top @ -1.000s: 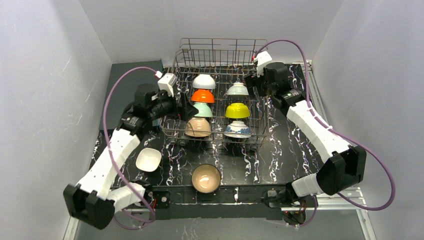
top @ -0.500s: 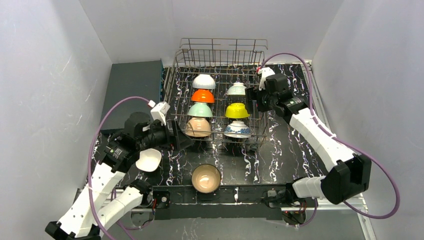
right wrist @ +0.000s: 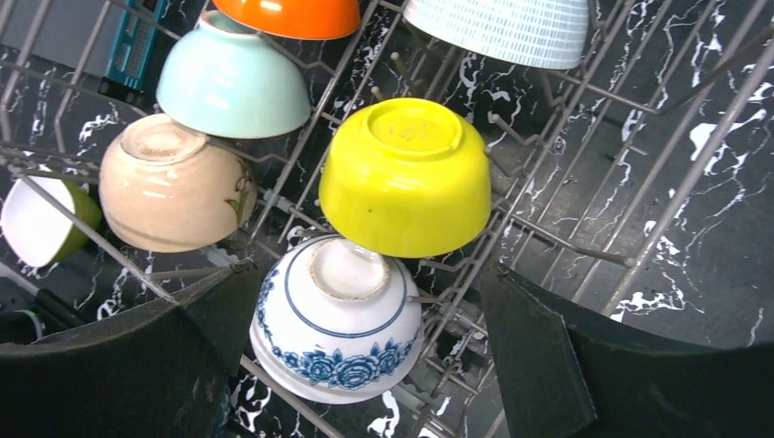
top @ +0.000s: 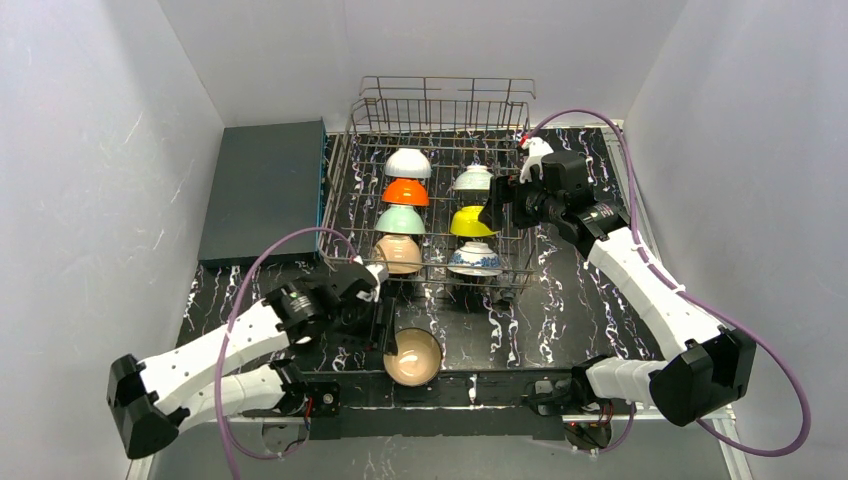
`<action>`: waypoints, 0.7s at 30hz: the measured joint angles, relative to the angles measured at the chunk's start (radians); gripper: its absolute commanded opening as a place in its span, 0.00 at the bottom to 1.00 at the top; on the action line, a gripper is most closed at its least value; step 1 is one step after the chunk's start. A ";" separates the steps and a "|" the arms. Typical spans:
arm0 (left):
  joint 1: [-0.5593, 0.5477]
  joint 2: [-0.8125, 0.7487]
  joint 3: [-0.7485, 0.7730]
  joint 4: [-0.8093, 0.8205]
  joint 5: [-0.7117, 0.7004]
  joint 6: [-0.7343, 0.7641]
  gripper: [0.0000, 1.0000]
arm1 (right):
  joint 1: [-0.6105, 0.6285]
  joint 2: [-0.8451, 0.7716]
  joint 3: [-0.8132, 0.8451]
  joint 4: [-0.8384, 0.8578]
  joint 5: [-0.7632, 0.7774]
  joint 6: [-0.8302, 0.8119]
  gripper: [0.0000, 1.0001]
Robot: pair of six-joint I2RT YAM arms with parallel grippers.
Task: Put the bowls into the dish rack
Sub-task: Pick up the bowl from the center of the board.
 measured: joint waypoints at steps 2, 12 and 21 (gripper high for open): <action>-0.039 0.038 -0.017 -0.002 -0.019 -0.024 0.60 | 0.000 0.000 0.000 0.002 -0.019 0.012 0.99; -0.117 0.156 -0.098 0.101 -0.090 -0.108 0.47 | 0.000 -0.004 -0.008 0.028 -0.075 0.047 0.99; -0.117 0.191 -0.176 0.236 -0.109 -0.133 0.23 | 0.000 -0.020 -0.013 0.032 -0.105 0.067 0.99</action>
